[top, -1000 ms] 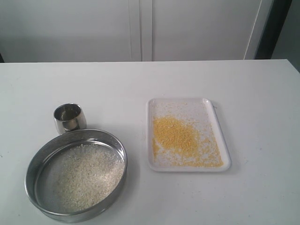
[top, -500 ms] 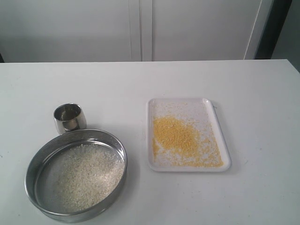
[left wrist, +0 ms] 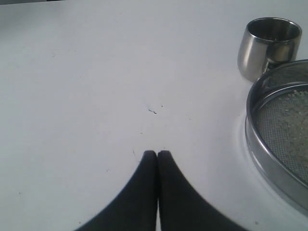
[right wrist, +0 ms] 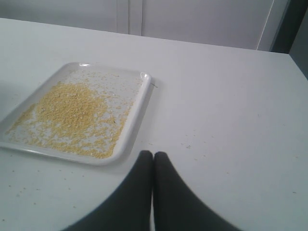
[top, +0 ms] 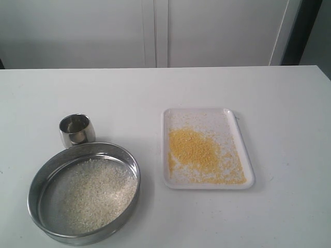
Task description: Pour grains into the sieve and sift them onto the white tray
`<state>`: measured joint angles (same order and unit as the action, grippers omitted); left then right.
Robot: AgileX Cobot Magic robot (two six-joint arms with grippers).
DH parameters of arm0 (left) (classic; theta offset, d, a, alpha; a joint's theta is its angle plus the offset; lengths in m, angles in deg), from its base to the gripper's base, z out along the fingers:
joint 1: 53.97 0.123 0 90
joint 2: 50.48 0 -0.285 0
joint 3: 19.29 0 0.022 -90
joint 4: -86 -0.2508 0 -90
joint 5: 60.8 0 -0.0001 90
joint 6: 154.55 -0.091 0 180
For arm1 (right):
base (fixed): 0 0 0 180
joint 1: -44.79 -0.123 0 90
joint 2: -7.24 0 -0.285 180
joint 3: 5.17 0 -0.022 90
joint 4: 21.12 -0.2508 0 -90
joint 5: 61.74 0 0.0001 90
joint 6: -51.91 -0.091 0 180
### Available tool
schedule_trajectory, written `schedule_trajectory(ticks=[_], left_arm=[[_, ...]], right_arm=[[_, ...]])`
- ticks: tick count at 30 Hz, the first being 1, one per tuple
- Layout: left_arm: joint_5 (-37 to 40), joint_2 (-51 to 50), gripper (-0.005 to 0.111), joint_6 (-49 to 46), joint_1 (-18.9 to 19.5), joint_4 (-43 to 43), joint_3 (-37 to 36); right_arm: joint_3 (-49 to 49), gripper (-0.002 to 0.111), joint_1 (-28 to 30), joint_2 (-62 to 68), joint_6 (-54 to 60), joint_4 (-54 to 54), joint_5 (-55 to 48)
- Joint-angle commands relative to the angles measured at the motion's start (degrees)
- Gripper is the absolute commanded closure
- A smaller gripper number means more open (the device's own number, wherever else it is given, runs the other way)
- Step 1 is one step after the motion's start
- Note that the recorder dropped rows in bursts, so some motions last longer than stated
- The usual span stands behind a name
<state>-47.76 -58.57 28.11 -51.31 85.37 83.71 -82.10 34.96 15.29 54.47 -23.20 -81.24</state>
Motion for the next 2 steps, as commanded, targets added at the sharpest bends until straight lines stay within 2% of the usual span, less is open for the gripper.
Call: schedule_trajectory(ticks=[1,2], left_arm=[[-0.1,0.3,0.107,0.0,0.2,0.6,-0.2],[-0.1,0.3,0.107,0.0,0.2,0.6,-0.2]], right_arm=[[-0.3,0.108,0.2,-0.3,0.2,0.6,0.2],[-0.3,0.108,0.2,-0.3,0.2,0.6,0.2]])
